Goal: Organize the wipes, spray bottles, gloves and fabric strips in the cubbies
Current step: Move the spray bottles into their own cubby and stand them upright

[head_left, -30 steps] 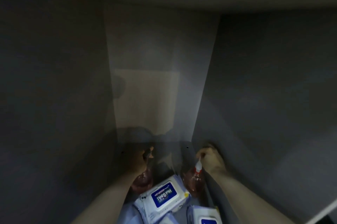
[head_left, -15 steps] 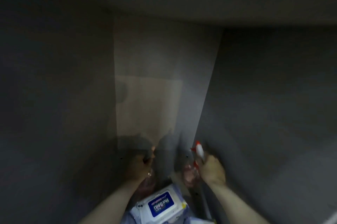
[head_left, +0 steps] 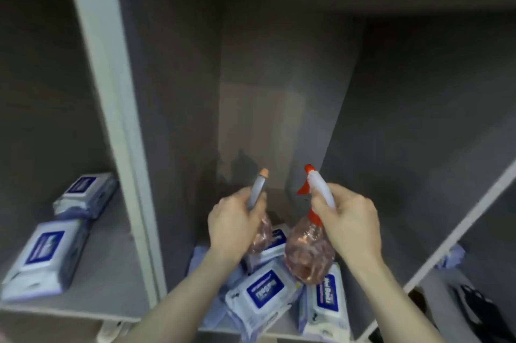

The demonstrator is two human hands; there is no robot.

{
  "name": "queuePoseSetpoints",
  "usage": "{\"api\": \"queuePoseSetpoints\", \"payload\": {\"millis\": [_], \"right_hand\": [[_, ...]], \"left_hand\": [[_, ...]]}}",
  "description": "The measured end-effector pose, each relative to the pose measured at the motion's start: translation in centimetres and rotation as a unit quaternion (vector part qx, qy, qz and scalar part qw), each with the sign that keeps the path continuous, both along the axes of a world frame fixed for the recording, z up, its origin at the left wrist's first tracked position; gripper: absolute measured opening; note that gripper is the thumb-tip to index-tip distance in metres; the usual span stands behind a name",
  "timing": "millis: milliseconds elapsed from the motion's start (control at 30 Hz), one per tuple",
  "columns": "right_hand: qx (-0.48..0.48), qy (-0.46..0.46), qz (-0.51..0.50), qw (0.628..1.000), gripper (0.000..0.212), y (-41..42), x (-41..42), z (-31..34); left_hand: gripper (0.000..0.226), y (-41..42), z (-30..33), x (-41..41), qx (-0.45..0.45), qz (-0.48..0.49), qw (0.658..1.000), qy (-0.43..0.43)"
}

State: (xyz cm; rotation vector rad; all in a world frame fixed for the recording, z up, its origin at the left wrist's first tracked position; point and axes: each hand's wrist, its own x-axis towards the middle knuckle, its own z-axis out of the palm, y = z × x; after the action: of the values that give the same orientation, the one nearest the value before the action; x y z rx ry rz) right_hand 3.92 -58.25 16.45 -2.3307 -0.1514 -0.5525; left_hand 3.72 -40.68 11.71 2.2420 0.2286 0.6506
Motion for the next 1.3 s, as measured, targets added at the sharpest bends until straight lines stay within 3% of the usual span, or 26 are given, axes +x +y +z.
{"api": "queuePoseSetpoints", "payload": {"millis": [167,233,300,467,633,800,933,1167,1300], "right_hand": [[-0.013,0.055,0.083,0.995,0.044,3.8,-6.3,-0.7],[-0.009,0.058,0.124,0.991,0.034,5.7,-8.3,-0.9],[-0.003,0.059,0.165,0.985,0.010,7.7,-10.0,-1.5],[-0.014,0.017,0.222,0.975,0.008,13.9,-12.0,-3.4],[0.004,0.056,0.232,0.971,0.009,21.2,-12.8,-4.5],[-0.038,0.143,0.174,0.973,0.017,28.4,-11.9,-5.3],[-0.005,0.160,0.090,0.983,0.017,32.7,-10.4,-7.6],[-0.004,0.172,-0.079,0.982,0.031,36.1,-6.2,-10.1],[-0.002,0.178,-0.125,0.976,0.026,37.4,-3.7,-12.7]], "left_hand": [[0.030,2.7,0.5,-8.7,0.021,-0.010,0.997,0.069],[0.035,4.3,0.7,-11.4,0.042,0.013,0.993,0.112],[0.035,6.2,0.9,-13.5,0.054,0.044,0.988,0.138],[0.038,12.3,0.7,-16.0,0.046,0.122,0.981,0.142],[0.037,20.0,0.3,-15.6,-0.024,0.150,0.981,0.119],[0.041,27.4,0.0,-13.5,-0.058,0.113,0.985,0.118],[0.043,30.8,-1.8,-10.1,-0.089,0.061,0.983,0.147],[0.031,31.9,-6.1,-3.6,-0.189,-0.024,0.959,0.209],[0.026,31.7,-8.3,-1.2,-0.209,-0.019,0.946,0.246]]}}
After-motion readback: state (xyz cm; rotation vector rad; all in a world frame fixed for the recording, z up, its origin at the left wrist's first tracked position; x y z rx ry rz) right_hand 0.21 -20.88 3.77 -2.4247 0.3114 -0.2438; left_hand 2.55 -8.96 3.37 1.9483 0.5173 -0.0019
